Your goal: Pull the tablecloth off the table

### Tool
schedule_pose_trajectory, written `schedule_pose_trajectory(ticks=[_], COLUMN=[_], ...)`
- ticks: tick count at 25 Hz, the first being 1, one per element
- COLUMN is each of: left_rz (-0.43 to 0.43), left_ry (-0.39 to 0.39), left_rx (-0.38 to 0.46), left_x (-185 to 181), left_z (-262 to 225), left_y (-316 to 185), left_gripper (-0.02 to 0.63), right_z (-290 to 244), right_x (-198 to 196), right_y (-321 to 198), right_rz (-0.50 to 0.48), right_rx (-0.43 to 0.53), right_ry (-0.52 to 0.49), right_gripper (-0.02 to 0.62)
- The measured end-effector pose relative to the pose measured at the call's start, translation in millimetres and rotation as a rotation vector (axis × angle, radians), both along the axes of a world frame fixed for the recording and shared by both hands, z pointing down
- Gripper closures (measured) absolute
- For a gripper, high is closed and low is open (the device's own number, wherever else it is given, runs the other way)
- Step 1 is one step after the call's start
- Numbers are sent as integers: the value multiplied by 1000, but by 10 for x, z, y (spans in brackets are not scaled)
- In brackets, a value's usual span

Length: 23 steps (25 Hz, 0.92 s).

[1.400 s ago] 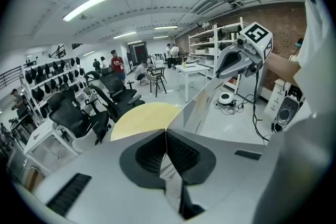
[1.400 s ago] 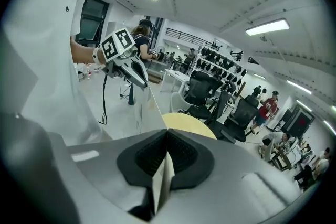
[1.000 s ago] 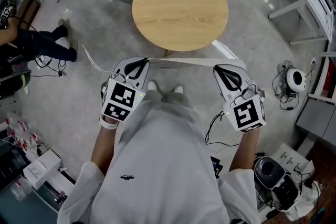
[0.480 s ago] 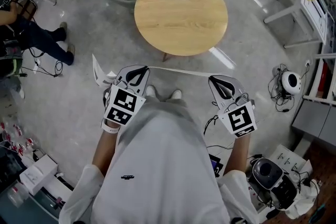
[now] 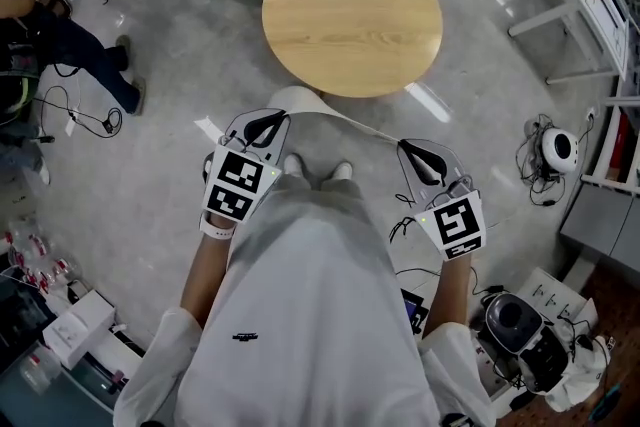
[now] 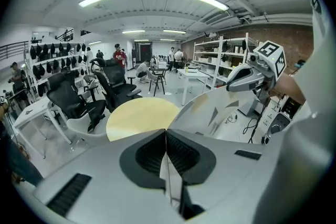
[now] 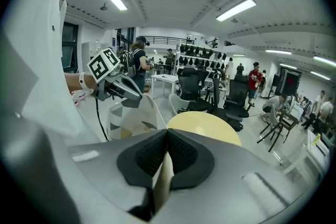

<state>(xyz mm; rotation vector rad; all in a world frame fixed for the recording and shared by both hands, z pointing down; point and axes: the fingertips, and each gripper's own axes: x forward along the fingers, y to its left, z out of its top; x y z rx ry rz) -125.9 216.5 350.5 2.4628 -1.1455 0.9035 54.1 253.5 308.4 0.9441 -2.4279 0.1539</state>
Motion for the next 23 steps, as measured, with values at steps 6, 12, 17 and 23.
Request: schedule_pose_trajectory(ticks=[6, 12, 17, 23], left_rz=[33, 65, 81, 80], left_ry=[33, 52, 60, 51], left_rx=[-23, -33, -37, -34], left_x=[103, 188, 219, 227], left_z=[96, 123, 101, 56], left_y=[50, 41, 42, 12], left_gripper=[598, 600, 600, 600], right_z=[-90, -225, -265, -225], right_x=[86, 168, 198, 236], right_y=[-13, -34, -33, -57], right_rz=[56, 83, 90, 99], right_rx=[2, 25, 29, 13], right_ry=[6, 11, 19, 2], right_gripper=[584, 584, 584, 584])
